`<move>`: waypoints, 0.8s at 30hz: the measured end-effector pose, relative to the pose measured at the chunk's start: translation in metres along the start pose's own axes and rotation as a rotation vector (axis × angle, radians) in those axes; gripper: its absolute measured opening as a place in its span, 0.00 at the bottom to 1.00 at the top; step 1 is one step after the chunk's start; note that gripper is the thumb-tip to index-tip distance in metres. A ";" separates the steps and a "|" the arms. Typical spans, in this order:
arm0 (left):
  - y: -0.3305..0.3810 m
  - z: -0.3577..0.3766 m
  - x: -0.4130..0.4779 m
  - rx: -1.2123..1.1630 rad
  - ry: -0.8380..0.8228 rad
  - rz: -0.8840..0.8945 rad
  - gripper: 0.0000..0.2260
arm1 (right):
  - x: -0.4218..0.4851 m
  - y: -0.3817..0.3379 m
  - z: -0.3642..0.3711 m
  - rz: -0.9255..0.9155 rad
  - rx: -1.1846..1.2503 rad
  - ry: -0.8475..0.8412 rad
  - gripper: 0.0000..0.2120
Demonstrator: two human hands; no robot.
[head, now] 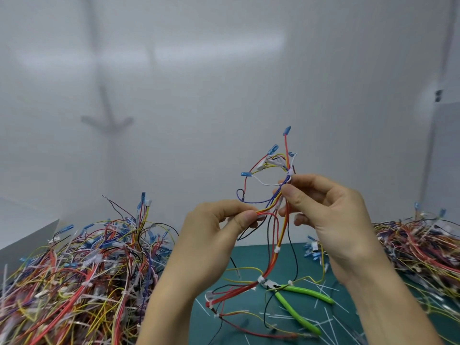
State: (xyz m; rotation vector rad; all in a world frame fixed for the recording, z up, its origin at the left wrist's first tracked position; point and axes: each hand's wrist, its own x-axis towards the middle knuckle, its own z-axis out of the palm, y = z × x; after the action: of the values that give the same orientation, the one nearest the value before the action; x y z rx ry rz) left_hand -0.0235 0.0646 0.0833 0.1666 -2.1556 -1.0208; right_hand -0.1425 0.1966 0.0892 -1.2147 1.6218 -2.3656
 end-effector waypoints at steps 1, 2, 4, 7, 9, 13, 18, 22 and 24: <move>0.001 0.000 0.000 0.021 0.005 0.009 0.07 | 0.000 0.000 -0.001 -0.001 -0.003 -0.005 0.04; 0.001 0.000 0.000 0.032 0.008 0.014 0.07 | 0.000 0.001 -0.001 -0.002 -0.006 -0.009 0.02; 0.001 -0.001 -0.001 0.029 0.007 0.017 0.07 | 0.000 0.000 -0.002 -0.001 -0.004 -0.011 0.03; 0.002 -0.001 -0.001 -0.007 0.015 0.021 0.06 | -0.001 -0.002 -0.001 0.008 0.028 -0.002 0.05; 0.003 -0.002 -0.001 -0.063 0.034 0.018 0.05 | -0.001 -0.003 -0.001 0.021 0.054 0.014 0.06; 0.003 -0.004 -0.001 -0.148 0.019 -0.002 0.09 | 0.000 -0.002 -0.001 0.063 0.093 0.060 0.09; 0.000 -0.009 -0.003 -0.075 -0.032 -0.048 0.10 | 0.000 -0.001 -0.001 0.091 0.111 0.115 0.10; -0.001 -0.008 -0.002 0.053 0.143 -0.009 0.12 | 0.002 0.001 -0.003 0.117 0.145 0.192 0.07; 0.002 -0.010 -0.002 -0.031 0.185 0.048 0.10 | 0.002 0.002 -0.006 0.124 0.111 0.233 0.07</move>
State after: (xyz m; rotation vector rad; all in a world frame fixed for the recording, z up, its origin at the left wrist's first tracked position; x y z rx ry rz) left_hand -0.0149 0.0604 0.0879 0.1859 -1.9667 -0.9715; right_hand -0.1482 0.1991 0.0879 -0.8219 1.5460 -2.5569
